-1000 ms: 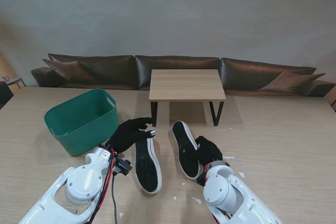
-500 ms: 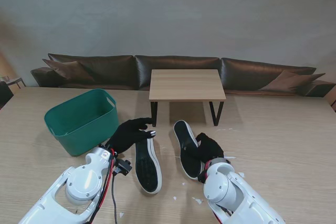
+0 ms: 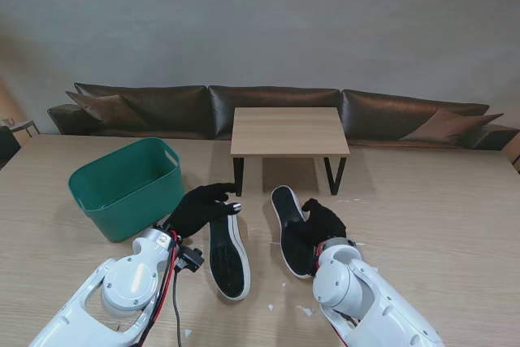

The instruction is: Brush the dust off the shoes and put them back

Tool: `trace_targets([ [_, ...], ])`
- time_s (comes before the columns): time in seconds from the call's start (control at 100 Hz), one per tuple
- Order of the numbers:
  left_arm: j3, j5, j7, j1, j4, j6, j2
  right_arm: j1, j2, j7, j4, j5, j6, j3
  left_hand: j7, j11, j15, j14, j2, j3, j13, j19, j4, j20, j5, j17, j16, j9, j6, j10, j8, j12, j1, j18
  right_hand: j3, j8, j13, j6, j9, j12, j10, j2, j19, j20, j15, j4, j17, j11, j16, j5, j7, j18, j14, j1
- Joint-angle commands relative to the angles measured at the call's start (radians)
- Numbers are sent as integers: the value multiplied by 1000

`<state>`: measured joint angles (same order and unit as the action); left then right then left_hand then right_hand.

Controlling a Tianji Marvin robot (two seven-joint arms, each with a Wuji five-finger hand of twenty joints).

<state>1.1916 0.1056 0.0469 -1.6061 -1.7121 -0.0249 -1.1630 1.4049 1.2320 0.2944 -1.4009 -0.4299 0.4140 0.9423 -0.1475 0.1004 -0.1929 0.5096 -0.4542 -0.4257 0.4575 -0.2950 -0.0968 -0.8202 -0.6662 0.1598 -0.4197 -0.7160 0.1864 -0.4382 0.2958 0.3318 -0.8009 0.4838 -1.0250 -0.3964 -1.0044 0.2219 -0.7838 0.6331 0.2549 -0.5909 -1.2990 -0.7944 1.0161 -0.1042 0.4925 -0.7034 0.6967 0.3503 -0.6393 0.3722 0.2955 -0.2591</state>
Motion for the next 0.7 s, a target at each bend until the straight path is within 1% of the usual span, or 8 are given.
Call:
trace_targets([
  [0.0,-1,-4,-22,-1,-1,0,-3,-6,1,-17,-4,-9,7,-4,-4,6,11,-5,41,24,-21,27,24,-9,-28,-12,-13,-23,-32,13,6,8,-24,-38,25,15,5,-21,26,-15,-27,26,4,11,-3,33,-77,-1,0,-47,-18,0,25,42],
  [0.4,1,-3,-25,-1,-1,2,-2,-27,3,-17,6,-19,20,-12,-7,9,8,-5,40,25,-17,27,25,-9,-35,-10,-14,-33,-32,14,8,15,-26,-37,25,29,1,-24,19,-15,-28,30,5,11,-6,34,-78,-3,-2,-37,-28,0,21,41],
  [0.46,1,-4,-26,-1,0,2,-2,-30,4,-12,7,-24,20,-14,-8,10,8,-4,39,25,-17,27,25,-9,-36,-10,-14,-34,-32,13,8,16,-26,-37,25,30,2,-36,20,-16,-29,32,11,14,-7,34,-81,-2,-2,-37,-29,-1,21,43],
  [0.69,1,-2,-24,-4,-2,0,-2,-42,1,-13,-3,-45,31,-18,-7,8,8,-5,40,26,-19,26,25,-8,-35,-10,-13,-32,-34,12,8,16,-25,-37,28,31,9,-45,24,-16,-29,33,15,16,-14,35,-81,-1,-5,-29,-35,-1,18,45],
])
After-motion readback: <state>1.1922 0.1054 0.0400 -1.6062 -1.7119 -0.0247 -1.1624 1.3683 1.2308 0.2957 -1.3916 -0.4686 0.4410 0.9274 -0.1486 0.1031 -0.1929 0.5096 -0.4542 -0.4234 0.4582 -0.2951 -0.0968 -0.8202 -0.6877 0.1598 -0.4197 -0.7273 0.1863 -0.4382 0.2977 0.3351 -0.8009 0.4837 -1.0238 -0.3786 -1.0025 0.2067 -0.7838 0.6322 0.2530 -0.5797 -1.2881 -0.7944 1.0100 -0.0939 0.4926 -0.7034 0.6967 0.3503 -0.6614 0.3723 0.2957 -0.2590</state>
